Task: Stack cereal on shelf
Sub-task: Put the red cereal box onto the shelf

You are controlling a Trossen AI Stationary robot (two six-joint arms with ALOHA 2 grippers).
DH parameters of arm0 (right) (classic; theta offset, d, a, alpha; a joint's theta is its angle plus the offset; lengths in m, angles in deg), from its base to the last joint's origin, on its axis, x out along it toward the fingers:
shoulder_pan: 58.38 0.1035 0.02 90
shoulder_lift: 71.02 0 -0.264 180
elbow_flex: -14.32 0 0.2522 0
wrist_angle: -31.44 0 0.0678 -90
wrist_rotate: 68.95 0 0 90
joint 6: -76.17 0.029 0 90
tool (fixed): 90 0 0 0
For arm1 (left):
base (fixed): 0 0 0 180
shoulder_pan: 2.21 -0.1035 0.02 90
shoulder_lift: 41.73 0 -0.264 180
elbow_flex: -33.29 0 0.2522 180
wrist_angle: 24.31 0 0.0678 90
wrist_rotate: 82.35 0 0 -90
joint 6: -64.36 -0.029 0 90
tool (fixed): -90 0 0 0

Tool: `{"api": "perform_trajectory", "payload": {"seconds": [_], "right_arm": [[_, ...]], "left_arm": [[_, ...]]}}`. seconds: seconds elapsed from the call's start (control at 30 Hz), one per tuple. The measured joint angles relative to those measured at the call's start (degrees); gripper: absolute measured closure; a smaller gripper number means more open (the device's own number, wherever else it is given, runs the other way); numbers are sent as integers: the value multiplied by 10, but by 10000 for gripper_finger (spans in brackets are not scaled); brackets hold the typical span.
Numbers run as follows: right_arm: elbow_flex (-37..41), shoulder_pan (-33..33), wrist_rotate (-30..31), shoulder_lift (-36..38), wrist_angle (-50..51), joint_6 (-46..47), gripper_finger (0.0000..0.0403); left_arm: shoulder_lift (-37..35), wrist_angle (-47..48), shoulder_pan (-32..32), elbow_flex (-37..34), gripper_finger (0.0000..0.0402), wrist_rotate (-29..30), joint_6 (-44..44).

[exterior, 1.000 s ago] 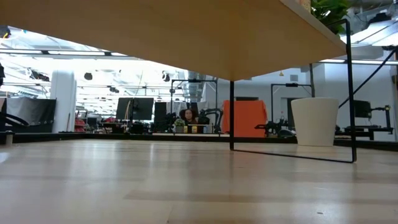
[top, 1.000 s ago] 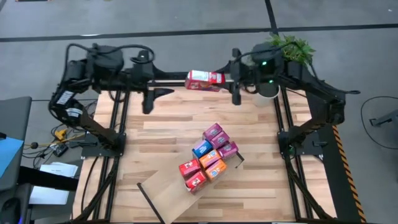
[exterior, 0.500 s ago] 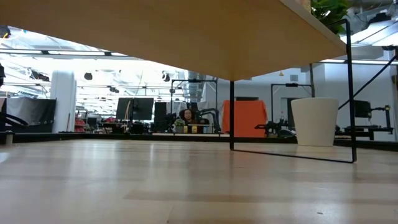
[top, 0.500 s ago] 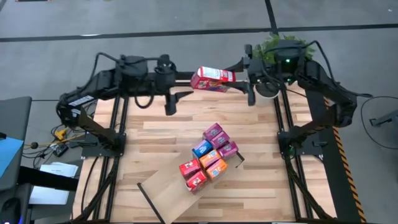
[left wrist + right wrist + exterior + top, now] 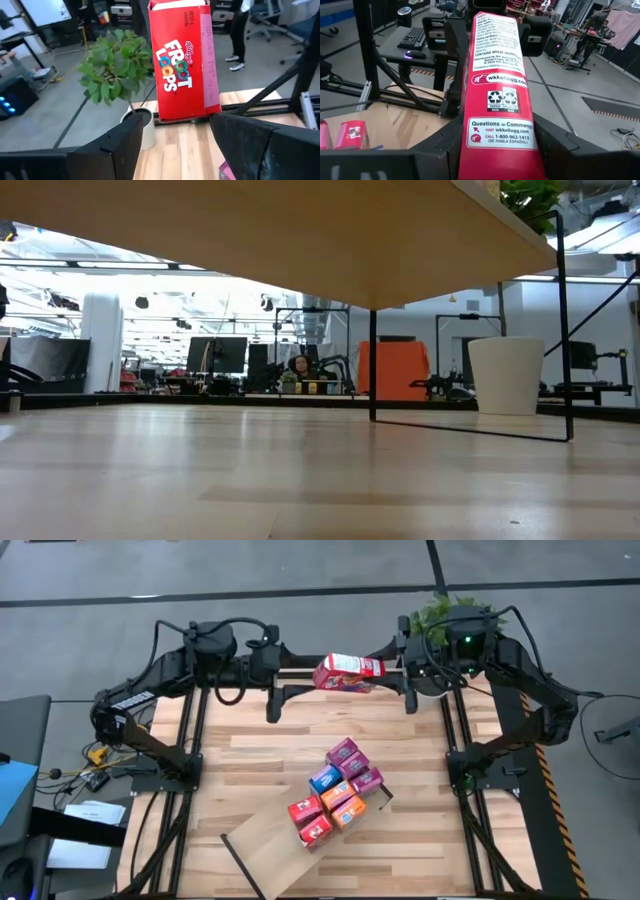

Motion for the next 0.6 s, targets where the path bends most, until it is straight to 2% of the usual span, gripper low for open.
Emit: {"api": "perform_trajectory", "payload": {"seconds": [0.6], "right_arm": [[0, 0, -3, 3, -7, -10, 201]], "left_arm": [[1, -25, 0, 0, 174, -59, 34]]}}
